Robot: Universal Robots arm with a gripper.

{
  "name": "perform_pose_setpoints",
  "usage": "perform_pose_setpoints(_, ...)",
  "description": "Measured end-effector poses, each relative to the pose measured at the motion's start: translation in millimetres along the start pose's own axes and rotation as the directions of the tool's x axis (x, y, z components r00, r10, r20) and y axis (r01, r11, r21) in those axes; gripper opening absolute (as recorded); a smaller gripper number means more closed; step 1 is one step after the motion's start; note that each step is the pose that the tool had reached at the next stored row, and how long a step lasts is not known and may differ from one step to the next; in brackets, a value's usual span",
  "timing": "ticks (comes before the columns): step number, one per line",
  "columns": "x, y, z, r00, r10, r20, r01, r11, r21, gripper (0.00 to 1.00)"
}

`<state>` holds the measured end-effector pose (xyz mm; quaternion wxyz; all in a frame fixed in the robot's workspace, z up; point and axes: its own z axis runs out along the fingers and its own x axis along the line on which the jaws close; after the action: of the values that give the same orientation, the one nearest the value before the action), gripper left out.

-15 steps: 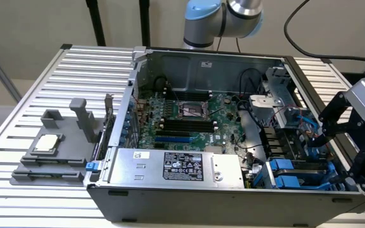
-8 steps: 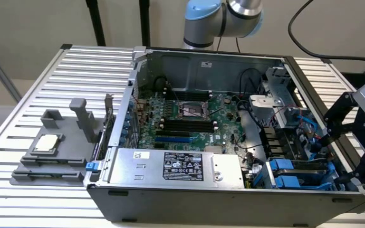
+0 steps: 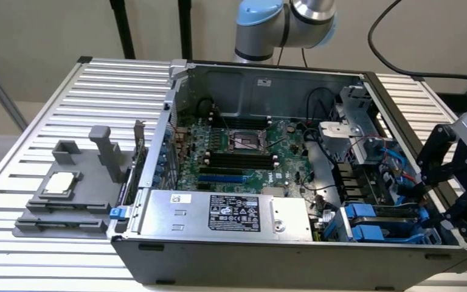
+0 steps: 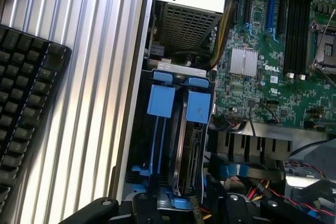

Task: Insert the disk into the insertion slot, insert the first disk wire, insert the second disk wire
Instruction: 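Insert the first disk wire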

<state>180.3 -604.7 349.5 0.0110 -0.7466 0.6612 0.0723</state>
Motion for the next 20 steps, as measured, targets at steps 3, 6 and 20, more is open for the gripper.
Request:
perform_pose_setpoints(3, 0.2, -0.3, 1.8, 0.9998, -0.016, 0.0073, 0.016, 0.9999, -0.0008, 0.47)
perform_pose_setpoints(6, 0.4, -0.6, 2.8, 0.9991, -0.035, 0.0242, 0.035, 0.9994, -0.0002, 0.47)
perform_pose_setpoints(20, 1.4, -5.4, 6.4, 0.9936, -0.083, 0.0763, 0.083, 0.9965, 0.0100, 0.47)
